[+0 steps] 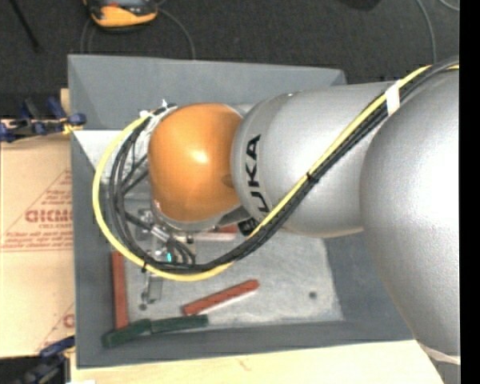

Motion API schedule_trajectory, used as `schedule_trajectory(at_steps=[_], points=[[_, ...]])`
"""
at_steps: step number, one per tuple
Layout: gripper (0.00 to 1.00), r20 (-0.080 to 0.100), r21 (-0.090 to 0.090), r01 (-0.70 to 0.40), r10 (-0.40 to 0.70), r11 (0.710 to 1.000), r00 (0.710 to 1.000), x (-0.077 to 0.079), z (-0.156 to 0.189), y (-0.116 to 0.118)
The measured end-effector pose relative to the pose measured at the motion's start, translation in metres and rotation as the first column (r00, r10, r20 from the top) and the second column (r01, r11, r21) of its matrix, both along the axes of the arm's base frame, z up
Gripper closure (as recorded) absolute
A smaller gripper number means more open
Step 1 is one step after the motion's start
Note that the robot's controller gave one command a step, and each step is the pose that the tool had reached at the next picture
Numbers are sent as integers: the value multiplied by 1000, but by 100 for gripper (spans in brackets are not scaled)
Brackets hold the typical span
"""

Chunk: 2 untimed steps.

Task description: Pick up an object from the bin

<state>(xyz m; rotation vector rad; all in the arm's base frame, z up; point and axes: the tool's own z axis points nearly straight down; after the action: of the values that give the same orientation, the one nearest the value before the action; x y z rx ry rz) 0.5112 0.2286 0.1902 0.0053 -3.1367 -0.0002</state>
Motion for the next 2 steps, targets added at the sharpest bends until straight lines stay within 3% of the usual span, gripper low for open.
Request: schedule_trajectory(at_steps=[1, 2], points=[[0, 3, 1, 2, -2, 1000, 1000, 1, 2, 0], [0, 0, -2, -124, 124, 992, 992, -8, 25, -6]])
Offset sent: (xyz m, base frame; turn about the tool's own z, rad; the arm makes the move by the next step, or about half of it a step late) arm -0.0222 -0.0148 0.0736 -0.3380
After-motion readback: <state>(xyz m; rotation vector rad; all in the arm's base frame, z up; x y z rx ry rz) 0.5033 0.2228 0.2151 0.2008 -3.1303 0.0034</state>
